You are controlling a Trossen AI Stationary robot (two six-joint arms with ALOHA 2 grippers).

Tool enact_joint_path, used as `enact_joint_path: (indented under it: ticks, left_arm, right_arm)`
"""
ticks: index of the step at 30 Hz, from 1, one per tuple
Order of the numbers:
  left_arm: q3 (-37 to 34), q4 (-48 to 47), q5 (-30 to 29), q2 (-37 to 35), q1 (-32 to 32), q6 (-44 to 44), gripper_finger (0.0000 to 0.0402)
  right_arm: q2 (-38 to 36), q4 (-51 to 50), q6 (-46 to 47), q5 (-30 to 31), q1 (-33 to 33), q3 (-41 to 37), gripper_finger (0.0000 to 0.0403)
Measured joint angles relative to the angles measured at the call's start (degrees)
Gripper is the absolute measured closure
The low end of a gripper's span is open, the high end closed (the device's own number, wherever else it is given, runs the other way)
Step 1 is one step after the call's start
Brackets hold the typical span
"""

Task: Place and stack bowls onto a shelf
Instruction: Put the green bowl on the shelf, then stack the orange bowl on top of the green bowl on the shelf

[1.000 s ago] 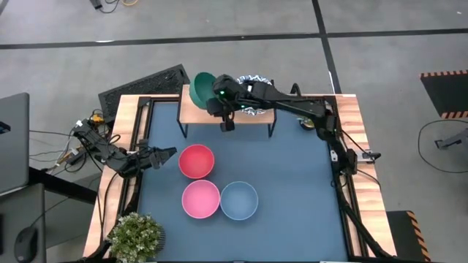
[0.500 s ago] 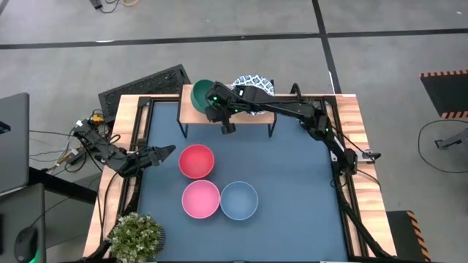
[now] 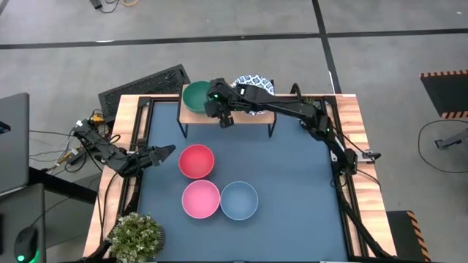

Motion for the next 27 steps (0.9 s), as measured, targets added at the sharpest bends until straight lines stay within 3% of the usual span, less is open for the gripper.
enact_joint_path:
  ticks: [6, 9, 13, 27]
  left_arm:
    - [0.0, 0.0, 2.6, 0.0, 0.0, 2.6, 0.0187]
    - [0.0, -0.1, 5.1, 0.0, 0.0, 3.9, 0.0187]
    - [0.0, 0.1, 6.5, 0.0, 0.0, 5.1, 0.0187]
    - [0.0, 0.4, 8.2, 0.0, 0.0, 3.7, 0.0187]
  right_arm:
    - [-5.6, -3.3, 5.8, -1.7, 3.3, 0.5, 0.0149]
    - [-8.8, -6.0, 9.7, -9.4, 6.2, 0.5, 0.0148]
    - [-9.4, -10.1, 7.7, -16.9, 10.7, 0.4, 0.0148]
    - [6.7, -9.8, -5.8, -19.3, 16.9, 0.3, 0.0148]
